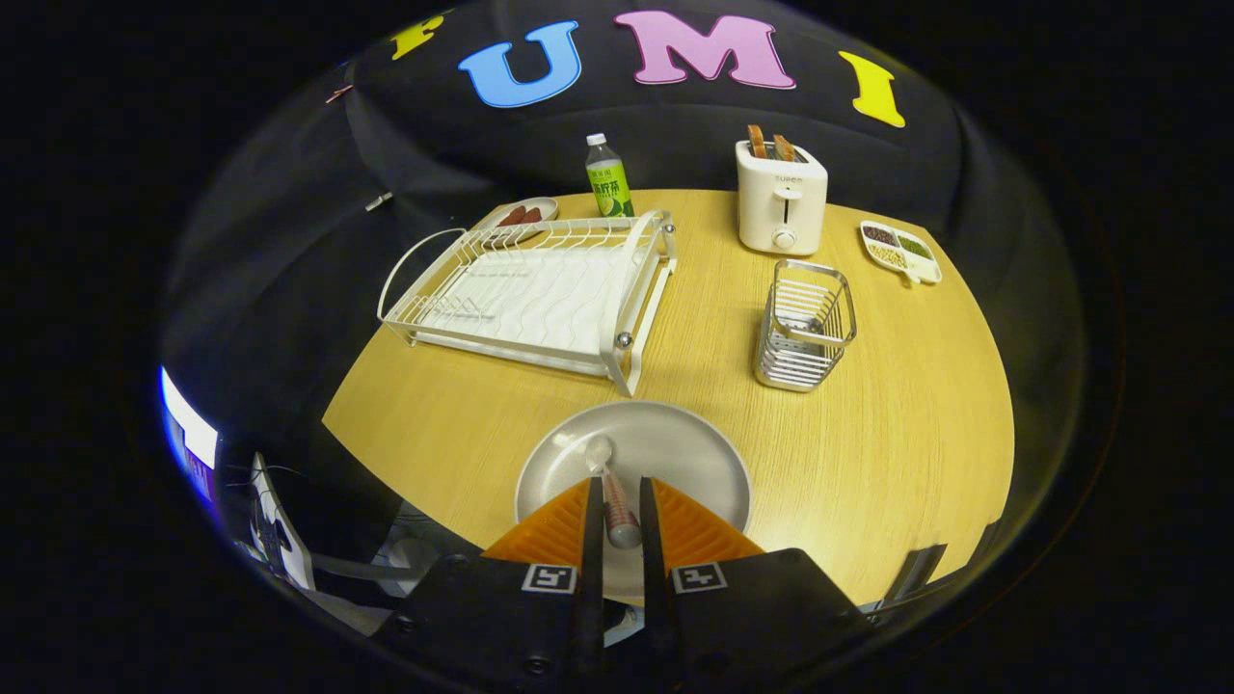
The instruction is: Take the plate from the dish rack, then take the spoon from the basket and place it into the plate.
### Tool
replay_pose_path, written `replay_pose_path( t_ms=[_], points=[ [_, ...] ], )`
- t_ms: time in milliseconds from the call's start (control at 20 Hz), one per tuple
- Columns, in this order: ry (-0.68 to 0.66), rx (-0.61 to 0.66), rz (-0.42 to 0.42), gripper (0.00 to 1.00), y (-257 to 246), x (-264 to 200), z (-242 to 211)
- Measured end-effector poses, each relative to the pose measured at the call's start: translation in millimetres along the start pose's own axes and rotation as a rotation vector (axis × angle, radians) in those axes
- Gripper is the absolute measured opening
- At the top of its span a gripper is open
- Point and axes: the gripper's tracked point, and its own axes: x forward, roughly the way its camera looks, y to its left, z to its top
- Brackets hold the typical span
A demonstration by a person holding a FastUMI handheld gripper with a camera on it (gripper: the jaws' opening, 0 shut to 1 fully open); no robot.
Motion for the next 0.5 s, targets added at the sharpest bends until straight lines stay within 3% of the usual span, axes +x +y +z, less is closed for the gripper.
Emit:
replay_pose_path(
  t_ms=[200, 400, 450, 500],
  points=[
    [0.078, -0.009, -0.029, 0.21, -13.4, 12.2, -30.7],
    [0.093, -0.018, -0.036, 0.51, -19.4, 13.1, -34.3],
    [0.088, -0.023, -0.044, 0.69, -21.2, 12.6, -32.0],
    [0.086, -0.029, -0.051, 0.78, -23.5, 12.7, -29.6]
  ],
)
